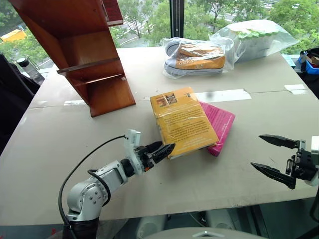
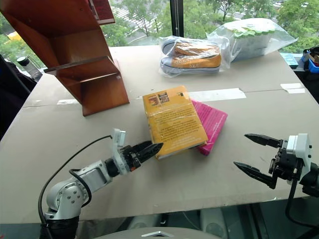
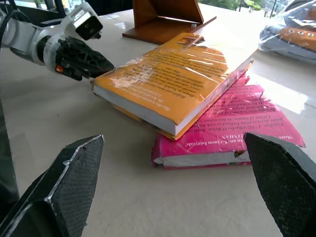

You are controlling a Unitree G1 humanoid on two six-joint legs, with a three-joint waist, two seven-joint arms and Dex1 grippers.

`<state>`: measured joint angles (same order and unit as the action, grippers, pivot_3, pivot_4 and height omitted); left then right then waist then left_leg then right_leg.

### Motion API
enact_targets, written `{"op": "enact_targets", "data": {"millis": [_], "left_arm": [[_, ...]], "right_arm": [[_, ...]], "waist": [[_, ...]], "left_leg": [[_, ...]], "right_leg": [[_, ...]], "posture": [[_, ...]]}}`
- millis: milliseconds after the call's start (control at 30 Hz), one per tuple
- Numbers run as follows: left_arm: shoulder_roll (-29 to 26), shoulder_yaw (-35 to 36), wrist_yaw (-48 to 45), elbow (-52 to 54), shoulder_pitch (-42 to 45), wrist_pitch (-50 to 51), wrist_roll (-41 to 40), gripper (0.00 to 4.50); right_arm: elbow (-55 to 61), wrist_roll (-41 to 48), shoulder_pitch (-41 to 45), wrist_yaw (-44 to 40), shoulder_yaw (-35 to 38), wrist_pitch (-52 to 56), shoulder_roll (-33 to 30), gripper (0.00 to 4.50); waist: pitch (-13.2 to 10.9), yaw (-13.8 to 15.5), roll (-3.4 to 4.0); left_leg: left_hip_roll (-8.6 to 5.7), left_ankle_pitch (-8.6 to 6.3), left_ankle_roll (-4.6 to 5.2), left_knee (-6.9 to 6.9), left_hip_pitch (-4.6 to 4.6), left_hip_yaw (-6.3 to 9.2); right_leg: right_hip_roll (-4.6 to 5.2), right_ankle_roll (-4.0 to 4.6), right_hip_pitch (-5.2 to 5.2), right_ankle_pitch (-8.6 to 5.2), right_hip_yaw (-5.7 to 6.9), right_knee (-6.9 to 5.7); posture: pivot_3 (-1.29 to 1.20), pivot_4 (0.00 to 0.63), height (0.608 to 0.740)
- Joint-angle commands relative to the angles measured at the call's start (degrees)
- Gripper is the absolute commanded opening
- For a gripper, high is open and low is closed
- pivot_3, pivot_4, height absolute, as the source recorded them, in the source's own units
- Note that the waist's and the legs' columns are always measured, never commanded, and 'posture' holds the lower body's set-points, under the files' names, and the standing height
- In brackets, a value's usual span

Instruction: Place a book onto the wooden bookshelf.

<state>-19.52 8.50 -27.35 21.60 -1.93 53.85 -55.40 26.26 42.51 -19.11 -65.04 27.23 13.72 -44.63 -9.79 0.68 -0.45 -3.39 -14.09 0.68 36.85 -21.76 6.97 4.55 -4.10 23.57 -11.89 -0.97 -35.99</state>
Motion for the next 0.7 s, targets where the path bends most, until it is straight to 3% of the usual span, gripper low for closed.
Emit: {"op": "enact_targets", "data": {"millis": [33,333,467,633,700], "left_arm": [[1.2,2.4,4.5,-3.7,3.1,7.8,-9.0,4.45],[5.1,3.3,8.5,-18.6,16.4,18.0,-17.4,4.45],[6.6,3.8,9.7,-21.2,18.3,19.3,-18.4,3.21],[7.3,6.4,12.3,-20.0,18.8,19.5,-23.2,0.64],[6.8,7.2,13.2,-17.0,18.9,19.2,-26.1,0.01]], "right_arm": [[4.3,1.7,-0.8,1.8,2.3,0.6,0.4,4.50],[4.6,2.3,-0.7,1.7,3.7,1.2,-0.4,4.50],[5.4,2.3,0.1,2.4,3.3,2.0,-0.6,4.50],[6.6,2.5,1.3,3.8,2.6,3.3,-0.8,4.50],[6.9,2.5,2.2,4.4,2.0,3.9,-0.8,4.50]], "waist": [[0.0,0.2,-0.01],[0.0,0.2,-0.02],[0.0,0.0,-0.02],[0.0,0.1,-0.03],[0.0,0.1,-0.06]], "left_leg": [[0.00,0.00,0.00,0.04,-0.01,-0.01],[-0.15,0.00,0.00,0.40,-0.07,-0.06],[-0.14,0.00,0.00,0.37,-0.08,-0.06],[-0.12,0.00,0.00,0.37,-0.09,0.02],[-0.12,0.00,0.00,0.37,-0.08,0.03]], "right_leg": [[0.00,0.05,-0.01,-0.02,0.05,-0.01],[0.04,0.06,-0.17,-0.02,0.07,-0.02],[0.04,0.01,-0.11,0.01,-0.02,-0.02],[0.05,0.07,-0.10,-0.02,-0.07,-0.02],[0.05,0.07,-0.09,-0.02,-0.08,-0.02]], "posture": [[0.00,0.150,0.740],[0.00,0.150,0.740],[0.00,0.150,0.740],[0.00,0.150,0.740],[0.00,0.150,0.740]]}}
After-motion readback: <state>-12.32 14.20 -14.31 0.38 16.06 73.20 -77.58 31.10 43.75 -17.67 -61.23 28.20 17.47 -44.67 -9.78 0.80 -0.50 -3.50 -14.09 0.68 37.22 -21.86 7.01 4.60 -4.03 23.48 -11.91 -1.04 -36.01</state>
